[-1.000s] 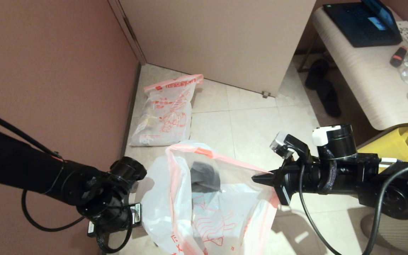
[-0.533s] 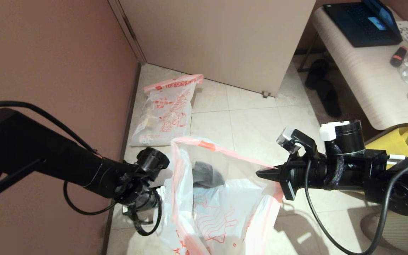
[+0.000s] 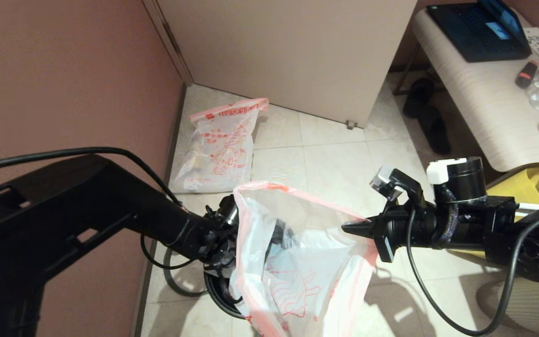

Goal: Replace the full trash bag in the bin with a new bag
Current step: Put the new garbage bag on the trash can

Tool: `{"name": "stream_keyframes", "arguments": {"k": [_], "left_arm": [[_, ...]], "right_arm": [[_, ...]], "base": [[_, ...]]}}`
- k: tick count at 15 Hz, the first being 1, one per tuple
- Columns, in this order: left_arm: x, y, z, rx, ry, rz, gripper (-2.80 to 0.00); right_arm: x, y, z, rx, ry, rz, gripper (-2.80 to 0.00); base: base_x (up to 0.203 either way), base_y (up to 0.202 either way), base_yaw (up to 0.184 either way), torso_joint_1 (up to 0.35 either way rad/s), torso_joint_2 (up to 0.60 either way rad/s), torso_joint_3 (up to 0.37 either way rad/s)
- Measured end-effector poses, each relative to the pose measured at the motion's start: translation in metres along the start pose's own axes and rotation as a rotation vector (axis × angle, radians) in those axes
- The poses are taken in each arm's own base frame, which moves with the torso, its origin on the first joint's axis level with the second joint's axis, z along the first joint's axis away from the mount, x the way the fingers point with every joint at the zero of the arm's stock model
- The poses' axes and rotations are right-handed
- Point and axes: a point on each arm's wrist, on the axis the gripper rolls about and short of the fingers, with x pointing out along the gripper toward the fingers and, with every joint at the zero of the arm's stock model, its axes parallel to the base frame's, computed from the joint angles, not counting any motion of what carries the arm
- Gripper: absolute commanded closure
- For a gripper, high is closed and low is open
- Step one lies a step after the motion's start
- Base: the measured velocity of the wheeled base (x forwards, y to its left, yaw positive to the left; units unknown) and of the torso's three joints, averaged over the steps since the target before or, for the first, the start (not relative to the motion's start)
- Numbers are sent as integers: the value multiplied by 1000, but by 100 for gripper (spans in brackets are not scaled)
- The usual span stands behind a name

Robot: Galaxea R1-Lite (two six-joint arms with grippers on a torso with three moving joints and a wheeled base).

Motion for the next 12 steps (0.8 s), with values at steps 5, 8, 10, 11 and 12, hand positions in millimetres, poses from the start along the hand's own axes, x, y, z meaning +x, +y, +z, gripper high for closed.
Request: {"name": "stream_keyframes", "arguments": {"k": [5, 8, 10, 11, 12], "left_arm": [[47, -26, 1, 75, 16, -1, 0], [68, -35, -5, 118, 53, 13, 0], [74, -35, -10, 124, 72, 26, 0], [72, -32, -12, 124, 81, 33, 0], [65, -29, -12, 122, 81, 35, 0]], "right_arm": [[0, -5, -1, 7, -2, 1, 0], [0, -6, -2, 9, 0, 2, 0], [2, -6, -3, 11, 2, 11, 0], [3, -6, -5, 13, 4, 24, 0], [6, -6, -7, 17, 8, 38, 0]], "base": [[0, 0, 0, 0, 0, 0], [0, 0, 0, 0, 0, 0], [0, 0, 0, 0, 0, 0], [0, 0, 0, 0, 0, 0], [0, 0, 0, 0, 0, 0]]}}
